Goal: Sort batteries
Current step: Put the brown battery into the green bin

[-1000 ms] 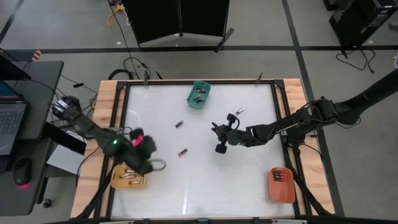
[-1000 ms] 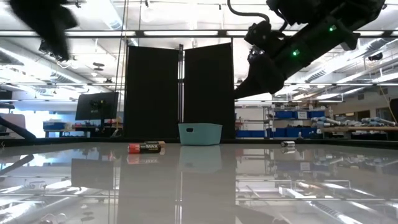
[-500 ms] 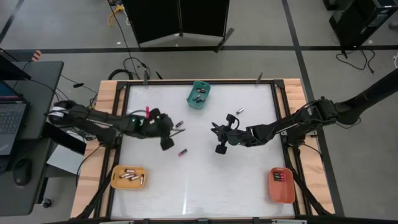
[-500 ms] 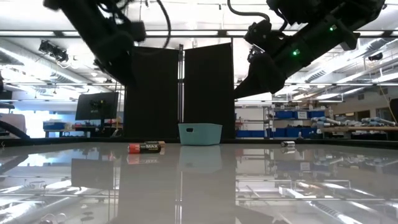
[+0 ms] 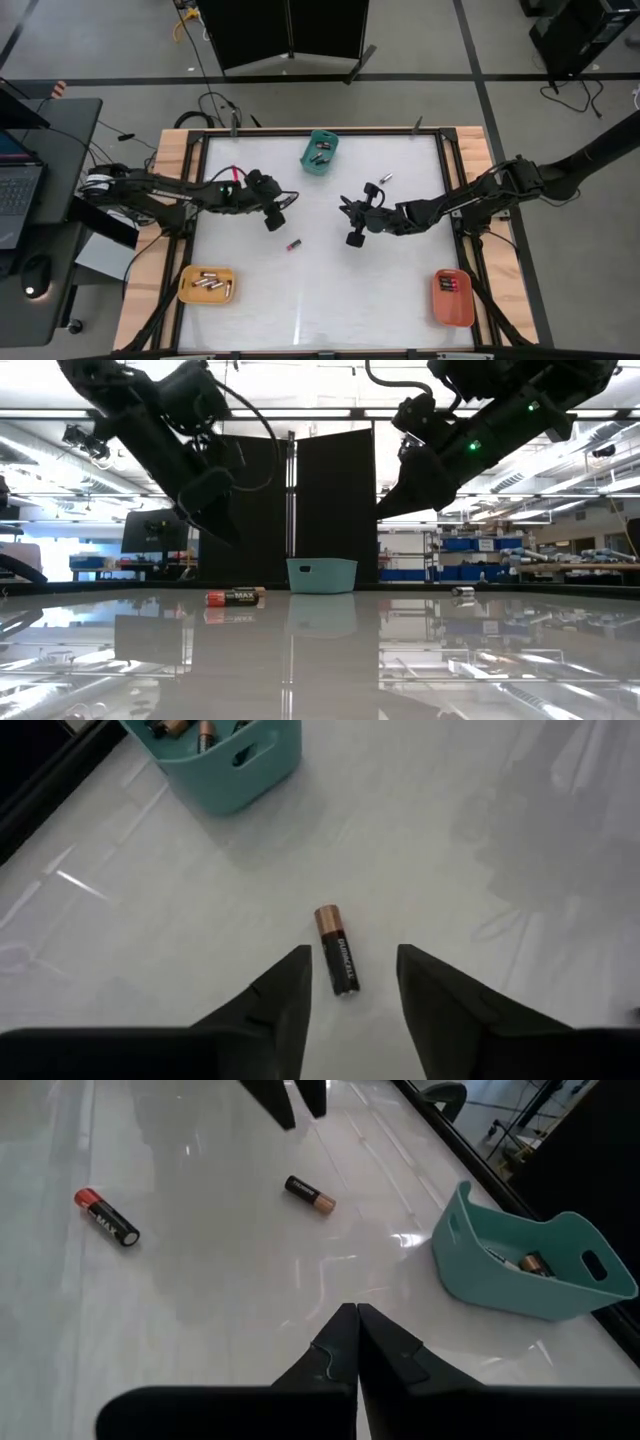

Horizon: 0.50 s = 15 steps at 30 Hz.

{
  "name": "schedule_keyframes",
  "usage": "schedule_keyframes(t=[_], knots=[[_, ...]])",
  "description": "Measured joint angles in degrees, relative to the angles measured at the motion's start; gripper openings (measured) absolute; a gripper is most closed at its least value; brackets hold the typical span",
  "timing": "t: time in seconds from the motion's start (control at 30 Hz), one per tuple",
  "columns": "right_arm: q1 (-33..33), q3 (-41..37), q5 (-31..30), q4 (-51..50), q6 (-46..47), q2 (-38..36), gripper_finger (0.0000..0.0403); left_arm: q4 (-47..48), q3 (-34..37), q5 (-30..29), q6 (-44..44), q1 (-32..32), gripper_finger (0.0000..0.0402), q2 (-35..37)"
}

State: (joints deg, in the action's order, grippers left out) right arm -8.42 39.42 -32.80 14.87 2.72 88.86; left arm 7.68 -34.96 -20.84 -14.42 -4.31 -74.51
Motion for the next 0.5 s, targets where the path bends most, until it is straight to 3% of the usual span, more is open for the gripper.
schedule_keyframes(t=[0.5], knots=[[0.7, 0.0, 1.6, 0.0, 0.5, 0.0, 0.0012, -8.1, 0.0, 2.1, 2.9, -3.7, 0.0203, -11.6]])
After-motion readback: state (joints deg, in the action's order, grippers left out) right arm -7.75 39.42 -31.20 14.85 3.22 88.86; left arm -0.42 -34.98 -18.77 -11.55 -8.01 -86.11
